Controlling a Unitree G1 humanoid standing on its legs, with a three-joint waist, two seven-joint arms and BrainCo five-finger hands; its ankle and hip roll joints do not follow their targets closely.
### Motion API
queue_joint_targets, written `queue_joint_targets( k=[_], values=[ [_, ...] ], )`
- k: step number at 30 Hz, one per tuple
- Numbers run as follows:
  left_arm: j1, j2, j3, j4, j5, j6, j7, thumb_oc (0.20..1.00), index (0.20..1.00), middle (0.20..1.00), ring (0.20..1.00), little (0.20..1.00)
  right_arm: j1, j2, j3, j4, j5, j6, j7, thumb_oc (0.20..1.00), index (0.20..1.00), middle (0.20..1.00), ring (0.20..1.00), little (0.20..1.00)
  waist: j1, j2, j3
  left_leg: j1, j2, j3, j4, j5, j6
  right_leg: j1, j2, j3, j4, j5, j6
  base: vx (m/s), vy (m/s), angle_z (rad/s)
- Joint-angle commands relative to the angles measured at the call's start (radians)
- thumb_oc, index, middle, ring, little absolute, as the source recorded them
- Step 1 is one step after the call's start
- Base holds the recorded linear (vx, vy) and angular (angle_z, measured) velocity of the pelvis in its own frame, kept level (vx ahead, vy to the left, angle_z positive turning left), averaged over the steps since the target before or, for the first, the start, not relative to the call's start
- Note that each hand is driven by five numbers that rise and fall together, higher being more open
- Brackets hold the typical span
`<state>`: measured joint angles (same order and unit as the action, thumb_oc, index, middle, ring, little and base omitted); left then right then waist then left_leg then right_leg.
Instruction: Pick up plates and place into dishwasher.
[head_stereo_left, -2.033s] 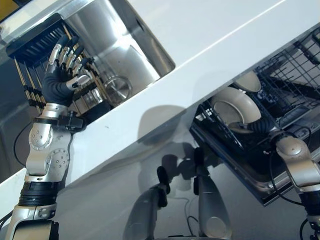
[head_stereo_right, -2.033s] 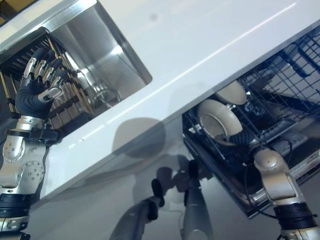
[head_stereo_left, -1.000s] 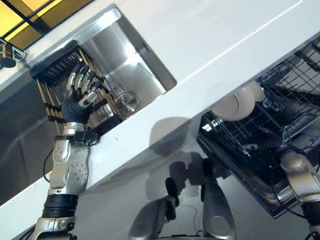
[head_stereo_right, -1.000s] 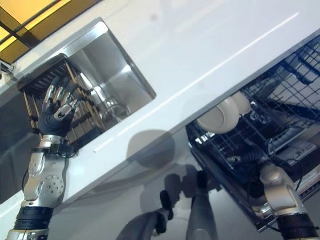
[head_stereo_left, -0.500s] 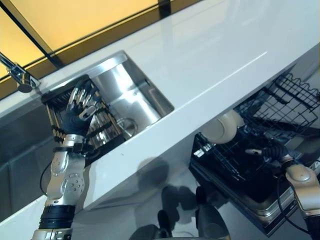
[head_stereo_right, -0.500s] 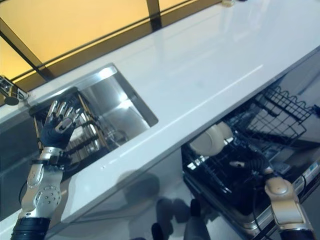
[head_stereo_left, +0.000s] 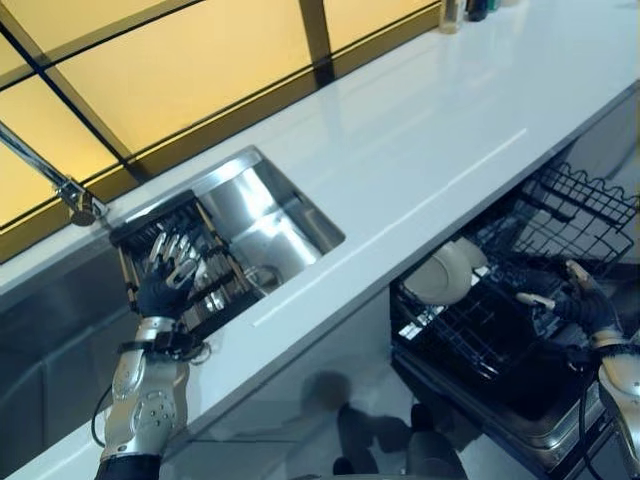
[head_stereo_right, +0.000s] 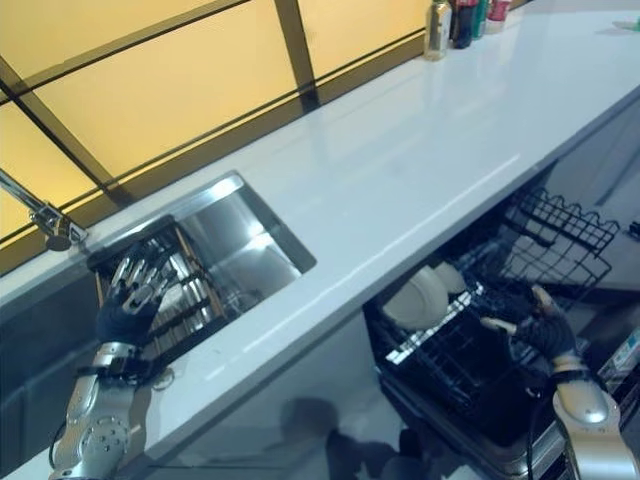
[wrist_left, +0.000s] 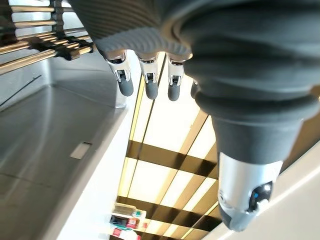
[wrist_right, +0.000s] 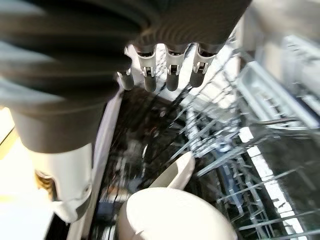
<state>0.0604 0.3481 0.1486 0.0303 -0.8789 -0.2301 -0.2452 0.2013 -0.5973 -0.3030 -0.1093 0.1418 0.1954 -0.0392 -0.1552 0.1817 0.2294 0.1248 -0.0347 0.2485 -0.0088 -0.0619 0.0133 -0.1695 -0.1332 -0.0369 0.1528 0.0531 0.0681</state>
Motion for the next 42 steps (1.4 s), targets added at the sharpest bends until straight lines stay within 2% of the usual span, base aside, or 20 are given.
queue_joint_targets(
  k=[1,4,10,12,16,23,30,34,36,38,42],
  values=[
    [-0.038,0.000,0.059,0.039,-0.023,-0.088,0.003,1.000,1.000,1.000,1.000,1.000,-0.010,-0.012,-0.007,-0.016,0.026,-0.023,-0.074,1.000,1.000,1.000,1.000,1.000,-0.029,0.005,0.016,-0.105,-0.033,-0.026,0.119,-0.057,0.013,0.043,-0.024,0.010,0.070,-0.169,0.022,0.03,0.096,-0.14],
    [-0.060,-0.001,0.046,0.047,-0.035,-0.088,0.027,1.000,1.000,1.000,1.000,1.000,-0.037,-0.014,0.026,0.025,0.053,-0.026,-0.119,1.000,1.000,1.000,1.000,1.000,-0.035,0.026,0.038,-0.121,-0.041,-0.019,0.135,-0.057,0.013,0.021,-0.036,0.019,0.077,-0.164,0.026,0.02,0.092,-0.12],
    [-0.164,0.014,-0.014,0.091,-0.044,-0.102,0.086,1.000,1.000,1.000,1.000,1.000,-0.196,-0.014,0.085,0.142,0.158,-0.055,-0.350,1.000,1.000,1.000,1.000,1.000,-0.043,0.057,0.114,-0.216,-0.049,0.004,0.205,-0.062,0.016,-0.089,-0.054,0.040,0.132,-0.159,0.024,-0.09,0.042,-0.13],
    [-0.191,0.027,-0.029,0.091,-0.049,-0.105,0.102,1.000,1.000,1.000,1.000,1.000,-0.246,-0.015,0.094,0.170,0.189,-0.061,-0.392,1.000,1.000,1.000,1.000,1.000,-0.041,0.070,0.138,-0.244,-0.052,0.003,0.213,-0.056,0.016,-0.119,-0.052,0.045,0.141,-0.152,0.023,-0.10,-0.001,-0.05],
    [-0.213,0.039,-0.043,0.073,-0.064,-0.095,0.127,1.000,1.000,1.000,1.000,1.000,-0.299,-0.021,0.103,0.196,0.193,-0.059,-0.431,1.000,1.000,1.000,1.000,1.000,-0.035,0.094,0.163,-0.277,-0.060,-0.002,0.223,-0.048,0.017,-0.158,-0.055,0.052,0.150,-0.144,0.018,-0.03,0.011,-0.03],
    [-0.219,0.034,-0.063,0.057,-0.076,-0.078,0.134,1.000,1.000,1.000,1.000,1.000,-0.382,-0.056,0.108,0.246,0.245,-0.025,-0.437,1.000,1.000,1.000,1.000,1.000,-0.020,0.126,0.184,-0.322,-0.074,-0.023,0.245,-0.041,0.017,-0.212,-0.057,0.072,0.178,-0.141,0.008,0.01,0.011,-0.02],
    [-0.250,0.040,-0.086,0.060,-0.091,-0.060,0.145,1.000,1.000,1.000,1.000,1.000,-0.485,-0.075,0.124,0.318,0.263,-0.005,-0.489,1.000,1.000,1.000,1.000,1.000,-0.010,0.135,0.199,-0.350,-0.071,-0.022,0.255,-0.035,0.014,-0.245,-0.058,0.074,0.190,-0.138,0.002,0.01,0.008,-0.03],
    [-0.256,0.034,-0.101,0.064,-0.089,-0.073,0.158,1.000,1.000,1.000,1.000,1.000,-0.503,-0.080,0.114,0.369,0.292,0.023,-0.569,1.000,1.000,1.000,1.000,1.000,-0.007,0.142,0.212,-0.381,-0.071,-0.025,0.263,-0.028,0.013,-0.278,-0.055,0.077,0.205,-0.138,-0.001,0.00,0.000,0.00],
    [-0.251,0.032,-0.102,0.053,-0.085,-0.072,0.167,1.000,1.000,1.000,1.000,1.000,-0.498,-0.067,0.115,0.407,0.338,0.036,-0.562,1.000,1.000,1.000,1.000,1.000,-0.002,0.144,0.219,-0.394,-0.072,-0.029,0.269,-0.025,0.015,-0.292,-0.052,0.078,0.214,-0.137,-0.005,-0.01,-0.001,0.03],
    [-0.253,0.036,-0.103,0.030,-0.077,-0.056,0.182,1.000,1.000,1.000,1.000,1.000,-0.498,-0.057,0.130,0.436,0.352,0.039,-0.514,1.000,1.000,1.000,1.000,1.000,0.007,0.143,0.225,-0.403,-0.076,-0.040,0.274,-0.024,0.018,-0.298,-0.050,0.077,0.220,-0.136,-0.009,-0.02,-0.025,0.05],
    [-0.273,0.062,-0.094,-0.007,-0.088,-0.015,0.194,1.000,1.000,1.000,1.000,1.000,-0.570,-0.077,0.220,0.462,0.338,0.125,-0.285,1.000,1.000,1.000,1.000,1.000,0.030,0.139,0.233,-0.414,-0.079,-0.057,0.278,-0.018,0.016,-0.301,-0.054,0.062,0.224,-0.134,-0.015,-0.01,-0.017,0.02]
  ],
)
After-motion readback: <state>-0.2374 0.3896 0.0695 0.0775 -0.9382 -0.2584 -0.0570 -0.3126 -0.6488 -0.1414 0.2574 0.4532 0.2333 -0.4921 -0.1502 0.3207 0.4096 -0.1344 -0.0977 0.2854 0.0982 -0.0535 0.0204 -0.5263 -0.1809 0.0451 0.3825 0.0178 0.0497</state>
